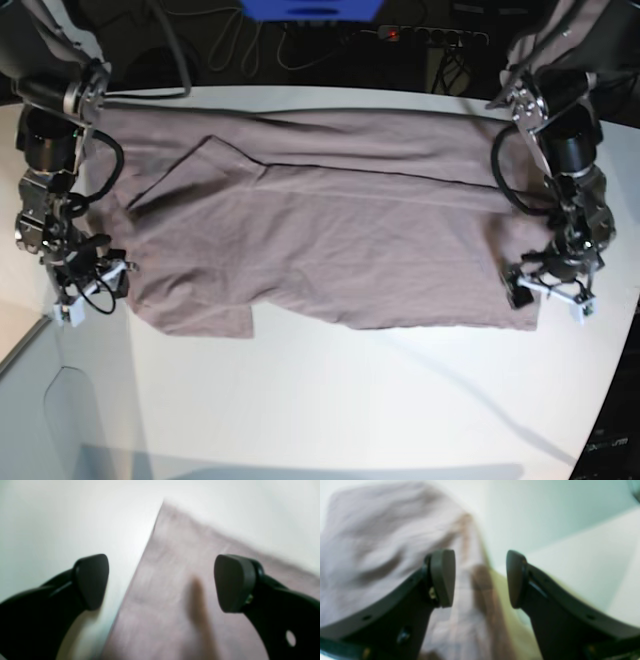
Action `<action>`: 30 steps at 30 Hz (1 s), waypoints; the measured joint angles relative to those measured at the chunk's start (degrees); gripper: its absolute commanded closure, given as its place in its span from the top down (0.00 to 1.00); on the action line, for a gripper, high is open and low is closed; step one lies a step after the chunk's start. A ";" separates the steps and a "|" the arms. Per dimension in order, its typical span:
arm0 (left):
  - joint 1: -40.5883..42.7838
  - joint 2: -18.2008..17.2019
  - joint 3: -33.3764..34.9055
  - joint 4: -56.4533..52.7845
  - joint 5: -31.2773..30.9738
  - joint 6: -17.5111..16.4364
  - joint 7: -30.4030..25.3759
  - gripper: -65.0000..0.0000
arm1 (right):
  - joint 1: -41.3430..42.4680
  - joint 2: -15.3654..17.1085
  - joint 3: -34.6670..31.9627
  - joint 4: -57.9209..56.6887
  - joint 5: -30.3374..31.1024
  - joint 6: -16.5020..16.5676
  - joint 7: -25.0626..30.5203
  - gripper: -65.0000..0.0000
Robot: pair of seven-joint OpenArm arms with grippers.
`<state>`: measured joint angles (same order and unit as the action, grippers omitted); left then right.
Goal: Layout the t-shirt on the table in an organized manner, then fold the t-shirt properly
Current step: 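Move both grippers along the shirt sides to its open hem edge, then grasp the hem edge corners with both grippers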
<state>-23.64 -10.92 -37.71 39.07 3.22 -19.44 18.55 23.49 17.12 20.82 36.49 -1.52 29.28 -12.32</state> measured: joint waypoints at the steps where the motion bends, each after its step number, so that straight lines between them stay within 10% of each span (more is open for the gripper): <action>1: 0.09 0.13 0.00 -1.44 1.31 0.15 -1.01 1.00 | -0.07 0.39 0.02 -1.25 -0.15 -0.20 1.38 0.51; 30: -4.79 -1.64 7.72 -10.38 5.33 2.86 -6.36 1.00 | 3.45 -0.44 0.00 -9.51 0.22 -0.63 6.14 0.51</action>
<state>-28.42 -12.56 -30.00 28.69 8.56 -16.58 12.19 26.94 16.69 20.82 26.98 -1.30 28.64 -6.17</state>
